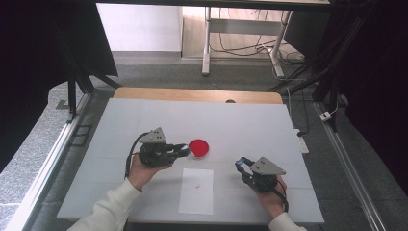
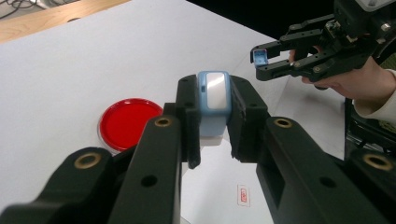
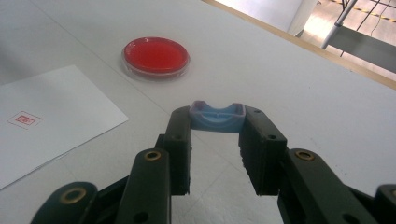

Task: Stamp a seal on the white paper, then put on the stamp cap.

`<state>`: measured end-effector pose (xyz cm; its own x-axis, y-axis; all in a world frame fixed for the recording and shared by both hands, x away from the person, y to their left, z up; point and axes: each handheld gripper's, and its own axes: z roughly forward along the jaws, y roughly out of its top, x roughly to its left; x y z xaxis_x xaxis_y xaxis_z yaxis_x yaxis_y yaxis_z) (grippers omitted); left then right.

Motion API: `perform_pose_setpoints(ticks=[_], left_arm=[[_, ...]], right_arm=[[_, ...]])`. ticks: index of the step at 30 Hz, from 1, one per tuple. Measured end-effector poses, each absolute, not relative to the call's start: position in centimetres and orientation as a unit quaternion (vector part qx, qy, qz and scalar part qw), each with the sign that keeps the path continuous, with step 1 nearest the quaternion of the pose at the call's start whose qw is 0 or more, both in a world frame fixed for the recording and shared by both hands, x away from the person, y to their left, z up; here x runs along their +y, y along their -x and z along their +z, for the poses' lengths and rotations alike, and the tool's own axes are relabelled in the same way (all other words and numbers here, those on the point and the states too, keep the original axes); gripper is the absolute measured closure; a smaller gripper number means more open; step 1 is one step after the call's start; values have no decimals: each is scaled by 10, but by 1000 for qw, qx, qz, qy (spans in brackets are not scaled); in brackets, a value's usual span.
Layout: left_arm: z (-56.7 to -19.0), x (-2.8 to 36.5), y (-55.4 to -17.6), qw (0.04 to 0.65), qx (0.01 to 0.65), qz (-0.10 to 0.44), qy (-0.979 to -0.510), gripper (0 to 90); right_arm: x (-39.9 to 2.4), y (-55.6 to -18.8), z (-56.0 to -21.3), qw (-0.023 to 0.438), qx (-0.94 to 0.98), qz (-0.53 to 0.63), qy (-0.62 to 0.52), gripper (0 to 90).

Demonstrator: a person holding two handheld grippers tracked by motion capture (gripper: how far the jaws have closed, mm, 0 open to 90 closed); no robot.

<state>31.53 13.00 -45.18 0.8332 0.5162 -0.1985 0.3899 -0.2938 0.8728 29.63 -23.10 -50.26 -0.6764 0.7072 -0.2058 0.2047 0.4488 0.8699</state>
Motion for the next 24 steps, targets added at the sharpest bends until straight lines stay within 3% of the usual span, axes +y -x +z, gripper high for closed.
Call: perform_pose_setpoints(ticks=[24], left_arm=[[-451, 130, -314, 529, 281, 59, -799, 751]], right_arm=[[-228, -295, -502, 278, 800, 450, -284, 643]])
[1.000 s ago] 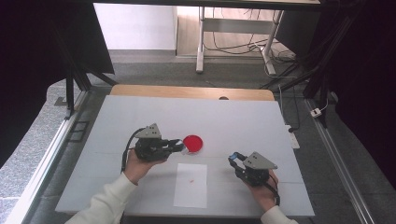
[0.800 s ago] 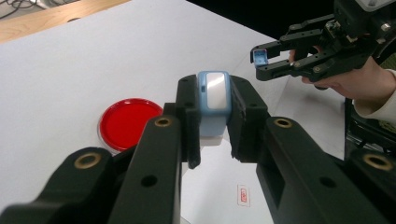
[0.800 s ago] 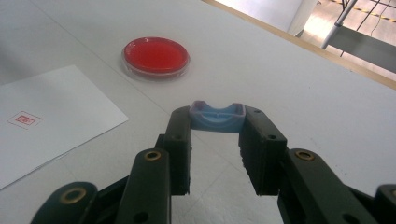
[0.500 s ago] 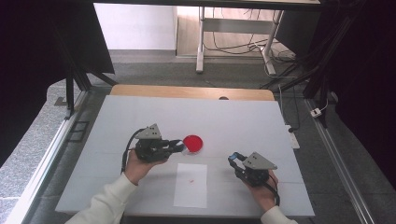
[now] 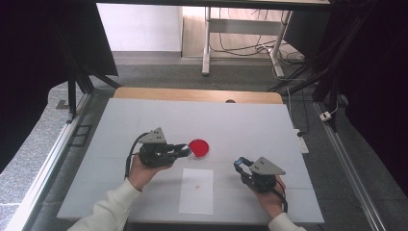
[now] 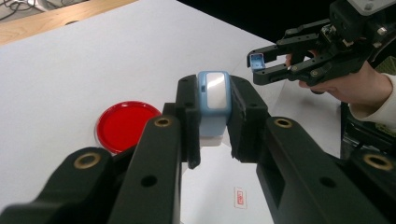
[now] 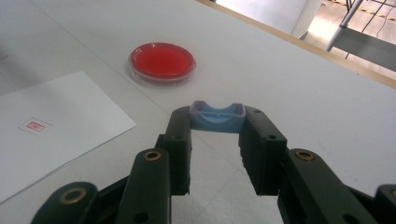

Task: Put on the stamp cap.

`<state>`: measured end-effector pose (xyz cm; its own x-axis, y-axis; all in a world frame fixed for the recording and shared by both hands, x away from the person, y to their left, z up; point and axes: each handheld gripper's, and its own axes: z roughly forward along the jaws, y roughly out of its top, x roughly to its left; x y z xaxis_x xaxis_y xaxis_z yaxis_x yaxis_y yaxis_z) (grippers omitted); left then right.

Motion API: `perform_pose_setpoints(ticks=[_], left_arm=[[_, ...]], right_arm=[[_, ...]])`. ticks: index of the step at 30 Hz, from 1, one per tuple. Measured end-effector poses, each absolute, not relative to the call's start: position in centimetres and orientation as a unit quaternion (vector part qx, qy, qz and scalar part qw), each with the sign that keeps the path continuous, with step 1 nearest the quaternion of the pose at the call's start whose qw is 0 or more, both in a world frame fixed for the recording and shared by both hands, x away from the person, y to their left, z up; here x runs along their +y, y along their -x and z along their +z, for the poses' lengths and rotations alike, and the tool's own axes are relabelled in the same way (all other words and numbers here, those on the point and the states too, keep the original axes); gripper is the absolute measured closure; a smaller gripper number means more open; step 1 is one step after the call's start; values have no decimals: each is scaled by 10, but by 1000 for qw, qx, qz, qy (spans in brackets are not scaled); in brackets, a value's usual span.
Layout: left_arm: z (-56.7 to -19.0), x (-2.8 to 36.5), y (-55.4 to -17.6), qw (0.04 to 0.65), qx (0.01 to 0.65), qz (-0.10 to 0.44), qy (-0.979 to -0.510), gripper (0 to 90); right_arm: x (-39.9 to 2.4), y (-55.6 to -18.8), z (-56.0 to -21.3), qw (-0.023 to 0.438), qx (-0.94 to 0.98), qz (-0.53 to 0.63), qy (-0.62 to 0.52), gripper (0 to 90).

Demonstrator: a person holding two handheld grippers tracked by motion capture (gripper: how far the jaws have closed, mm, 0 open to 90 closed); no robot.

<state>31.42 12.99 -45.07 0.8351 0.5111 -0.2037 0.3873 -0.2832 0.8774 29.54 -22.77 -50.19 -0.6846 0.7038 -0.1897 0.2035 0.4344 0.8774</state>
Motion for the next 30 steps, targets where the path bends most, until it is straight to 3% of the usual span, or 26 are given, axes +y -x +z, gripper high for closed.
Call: perform_pose_setpoints(ticks=[30], left_arm=[[-453, 122, -315, 526, 276, 53, -803, 750]], right_arm=[[-183, -296, -509, 257, 815, 457, -246, 642]])
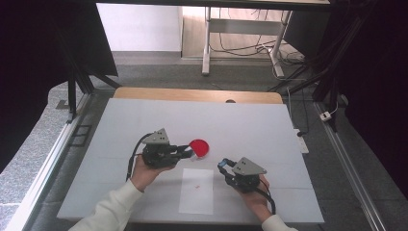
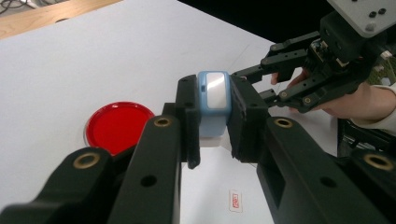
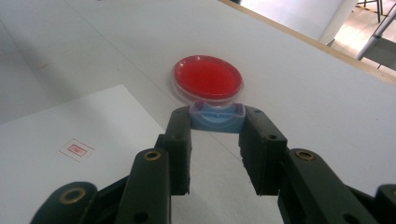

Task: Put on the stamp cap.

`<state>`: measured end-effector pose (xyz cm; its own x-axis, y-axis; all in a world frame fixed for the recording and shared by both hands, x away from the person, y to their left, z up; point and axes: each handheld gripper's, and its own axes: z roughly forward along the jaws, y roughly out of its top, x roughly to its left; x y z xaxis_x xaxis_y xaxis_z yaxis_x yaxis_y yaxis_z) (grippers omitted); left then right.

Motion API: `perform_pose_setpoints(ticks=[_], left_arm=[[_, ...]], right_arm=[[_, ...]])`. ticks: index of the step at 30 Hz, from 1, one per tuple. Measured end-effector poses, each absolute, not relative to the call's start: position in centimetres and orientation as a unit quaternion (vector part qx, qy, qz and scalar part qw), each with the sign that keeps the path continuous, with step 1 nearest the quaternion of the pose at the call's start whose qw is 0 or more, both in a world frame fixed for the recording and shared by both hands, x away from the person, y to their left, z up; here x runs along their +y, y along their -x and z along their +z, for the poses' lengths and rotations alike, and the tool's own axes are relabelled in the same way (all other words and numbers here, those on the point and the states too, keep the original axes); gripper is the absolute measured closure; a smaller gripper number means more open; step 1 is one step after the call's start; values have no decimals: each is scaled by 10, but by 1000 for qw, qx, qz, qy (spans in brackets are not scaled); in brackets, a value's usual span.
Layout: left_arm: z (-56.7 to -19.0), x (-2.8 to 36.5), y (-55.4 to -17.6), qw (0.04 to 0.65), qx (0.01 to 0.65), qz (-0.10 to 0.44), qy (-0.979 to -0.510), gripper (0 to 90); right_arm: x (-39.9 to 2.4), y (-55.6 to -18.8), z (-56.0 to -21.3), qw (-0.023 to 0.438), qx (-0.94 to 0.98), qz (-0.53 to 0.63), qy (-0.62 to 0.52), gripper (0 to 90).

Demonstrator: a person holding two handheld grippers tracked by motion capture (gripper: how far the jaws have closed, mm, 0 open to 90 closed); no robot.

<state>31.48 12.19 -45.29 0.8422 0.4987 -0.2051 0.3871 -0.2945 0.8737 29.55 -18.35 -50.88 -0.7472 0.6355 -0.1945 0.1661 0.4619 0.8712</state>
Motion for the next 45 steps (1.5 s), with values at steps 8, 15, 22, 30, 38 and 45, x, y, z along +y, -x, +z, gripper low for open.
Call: perform_pose_setpoints(ticks=[8, 15, 22, 30, 38, 45], left_arm=[[-453, 121, -315, 527, 277, 52, -802, 750], [-453, 119, -315, 526, 275, 51, -803, 750], [-454, 116, -315, 526, 274, 50, -803, 750], [-454, 114, -315, 526, 273, 51, -804, 749], [-454, 108, -315, 529, 271, 49, -802, 749], [-454, 94, -314, 529, 262, 44, -806, 749]], right_arm=[[-172, -295, -512, 254, 820, 456, -235, 642], [-163, -295, -514, 245, 817, 465, -238, 642], [-154, -293, -516, 244, 818, 467, -232, 642], [-144, -290, -517, 241, 820, 468, -222, 642], [-141, -290, -518, 239, 822, 469, -219, 642], [-141, -289, -517, 242, 820, 471, -219, 642]])
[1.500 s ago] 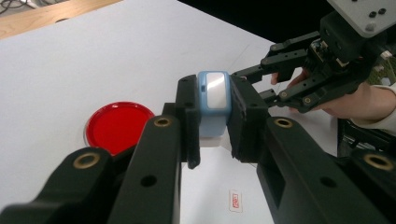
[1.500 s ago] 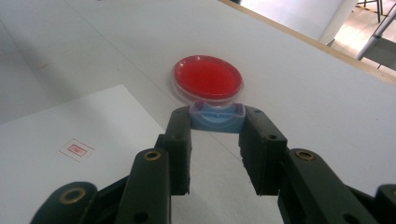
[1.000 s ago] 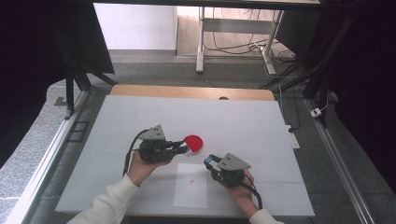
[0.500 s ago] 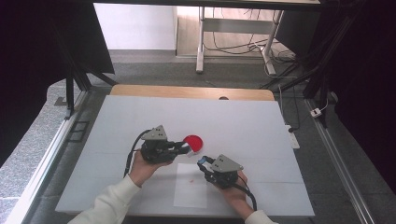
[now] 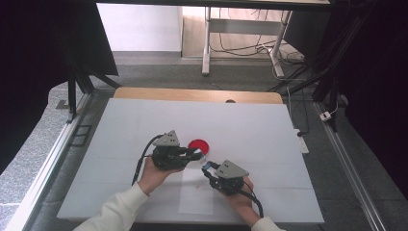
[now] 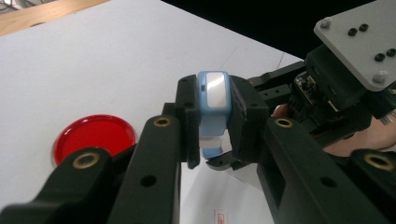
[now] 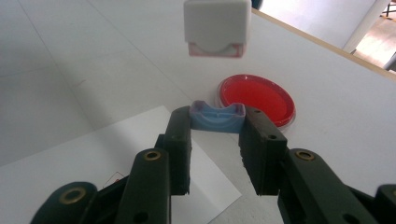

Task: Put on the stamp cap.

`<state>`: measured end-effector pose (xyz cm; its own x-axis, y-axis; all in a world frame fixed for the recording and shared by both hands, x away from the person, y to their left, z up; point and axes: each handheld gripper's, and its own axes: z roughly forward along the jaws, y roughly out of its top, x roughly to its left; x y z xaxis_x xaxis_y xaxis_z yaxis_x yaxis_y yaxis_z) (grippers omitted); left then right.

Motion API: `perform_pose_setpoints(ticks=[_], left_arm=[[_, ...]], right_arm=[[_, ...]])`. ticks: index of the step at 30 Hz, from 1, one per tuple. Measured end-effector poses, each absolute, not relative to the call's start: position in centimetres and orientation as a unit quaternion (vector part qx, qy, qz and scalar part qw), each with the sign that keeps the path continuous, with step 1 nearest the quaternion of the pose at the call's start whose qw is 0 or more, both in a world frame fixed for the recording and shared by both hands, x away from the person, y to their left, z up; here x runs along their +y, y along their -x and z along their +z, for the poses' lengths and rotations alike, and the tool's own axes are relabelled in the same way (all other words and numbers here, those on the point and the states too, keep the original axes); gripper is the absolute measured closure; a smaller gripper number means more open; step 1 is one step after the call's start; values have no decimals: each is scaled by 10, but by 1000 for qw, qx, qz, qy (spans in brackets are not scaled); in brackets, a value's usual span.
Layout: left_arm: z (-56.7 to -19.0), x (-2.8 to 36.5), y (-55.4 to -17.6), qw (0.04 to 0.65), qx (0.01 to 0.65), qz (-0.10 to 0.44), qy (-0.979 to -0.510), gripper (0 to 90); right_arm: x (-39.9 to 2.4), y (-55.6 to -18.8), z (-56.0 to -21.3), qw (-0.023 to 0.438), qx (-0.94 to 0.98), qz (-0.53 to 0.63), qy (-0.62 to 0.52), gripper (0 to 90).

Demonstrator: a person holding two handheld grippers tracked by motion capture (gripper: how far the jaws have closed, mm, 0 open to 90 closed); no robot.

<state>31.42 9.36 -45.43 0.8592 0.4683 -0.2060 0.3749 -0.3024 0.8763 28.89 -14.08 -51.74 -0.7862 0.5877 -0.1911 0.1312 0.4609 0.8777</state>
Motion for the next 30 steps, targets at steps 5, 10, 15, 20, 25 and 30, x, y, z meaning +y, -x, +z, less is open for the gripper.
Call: perform_pose_setpoints(ticks=[5, 10, 15, 20, 25, 30], left_arm=[[-458, 89, -315, 526, 264, 43, -807, 749], [-461, 86, -315, 524, 268, 42, -808, 748], [-462, 84, -315, 525, 268, 39, -807, 749], [-463, 84, -316, 529, 271, 34, -803, 749], [-463, 84, -315, 529, 271, 33, -803, 749], [-465, 83, -316, 527, 272, 33, -804, 749]], right_arm=[[-141, -288, -517, 244, 818, 472, -219, 642], [-141, -288, -516, 249, 814, 475, -222, 642], [-141, -288, -516, 251, 813, 476, -222, 642], [-141, -287, -515, 254, 812, 477, -221, 642], [-141, -286, -515, 255, 810, 479, -222, 642], [-140, -286, -515, 255, 810, 480, -221, 642]])
